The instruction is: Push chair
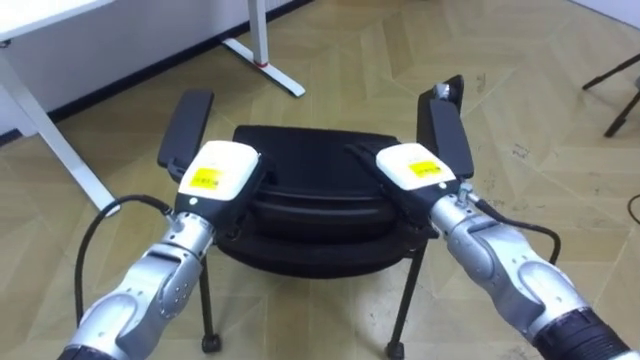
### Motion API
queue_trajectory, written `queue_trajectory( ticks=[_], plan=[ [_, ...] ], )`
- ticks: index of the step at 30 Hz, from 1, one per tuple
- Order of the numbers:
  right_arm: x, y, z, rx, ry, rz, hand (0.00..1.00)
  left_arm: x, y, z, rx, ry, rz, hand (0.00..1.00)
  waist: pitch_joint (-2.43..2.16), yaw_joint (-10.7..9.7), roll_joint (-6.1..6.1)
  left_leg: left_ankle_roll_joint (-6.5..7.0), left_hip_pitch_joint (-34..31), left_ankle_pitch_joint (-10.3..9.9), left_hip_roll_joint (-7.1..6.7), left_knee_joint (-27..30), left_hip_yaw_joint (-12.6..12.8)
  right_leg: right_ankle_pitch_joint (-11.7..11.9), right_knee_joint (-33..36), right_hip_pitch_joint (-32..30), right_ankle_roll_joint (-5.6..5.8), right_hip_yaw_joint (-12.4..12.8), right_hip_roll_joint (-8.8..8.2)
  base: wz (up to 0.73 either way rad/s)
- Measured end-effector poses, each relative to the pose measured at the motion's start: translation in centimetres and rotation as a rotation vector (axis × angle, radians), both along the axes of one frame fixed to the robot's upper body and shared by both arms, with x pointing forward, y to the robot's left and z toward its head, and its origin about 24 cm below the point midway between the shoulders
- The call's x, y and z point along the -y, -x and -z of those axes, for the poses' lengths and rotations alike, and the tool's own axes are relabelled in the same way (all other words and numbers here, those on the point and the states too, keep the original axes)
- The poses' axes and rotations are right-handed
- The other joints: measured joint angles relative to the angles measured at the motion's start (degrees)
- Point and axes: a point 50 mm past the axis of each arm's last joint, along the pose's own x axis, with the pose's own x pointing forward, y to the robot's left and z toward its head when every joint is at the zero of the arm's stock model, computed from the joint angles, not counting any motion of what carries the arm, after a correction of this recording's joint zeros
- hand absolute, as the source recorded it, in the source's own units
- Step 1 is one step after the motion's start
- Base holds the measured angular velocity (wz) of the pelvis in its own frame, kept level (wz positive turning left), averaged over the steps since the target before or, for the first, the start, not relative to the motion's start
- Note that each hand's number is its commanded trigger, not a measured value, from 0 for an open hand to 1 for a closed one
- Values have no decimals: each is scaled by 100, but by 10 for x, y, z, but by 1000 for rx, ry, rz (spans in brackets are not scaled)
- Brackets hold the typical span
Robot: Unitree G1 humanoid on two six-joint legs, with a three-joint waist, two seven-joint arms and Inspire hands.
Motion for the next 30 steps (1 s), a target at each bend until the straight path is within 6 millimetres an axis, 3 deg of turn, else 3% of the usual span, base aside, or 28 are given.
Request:
queue_trajectory(
  ticks=[2,3,7,9,16,22,30],
  plan=[
    [4,2,2,29,-6,13,57,2,0,0,-1,6,3,100,-3,-4,3,0,-13,0,-5,0,-6,1,-53,25,0,-11,0,2],
    [5,2,3,33,-8,16,97,2,1,1,-3,8,4,100,-3,-5,4,0,-10,0,-5,1,-11,1,-60,37,0,-17,0,9],
    [12,8,10,61,-27,37,100,6,2,4,-23,15,12,100,-10,-60,20,0,5,0,-6,36,-141,0,-77,135,0,-98,-1,14],
    [14,10,15,66,-11,33,100,8,3,8,-38,19,8,100,-57,-63,59,0,22,0,-9,40,-143,0,-79,157,1,-91,-1,4],
    [18,13,21,99,59,24,100,9,3,11,-58,23,2,100,-42,-46,101,0,75,0,-14,29,-127,-4,-92,207,6,-70,4,0],
    [19,14,21,129,78,18,100,10,3,10,-55,25,12,100,-64,-43,93,-1,52,0,-18,25,-128,-4,-86,172,6,-62,3,0],
    [20,15,23,130,76,20,100,10,2,9,-67,20,21,100,-60,-24,67,0,84,0,-16,25,-130,-4,-75,188,6,-68,-3,0]
  ],
)
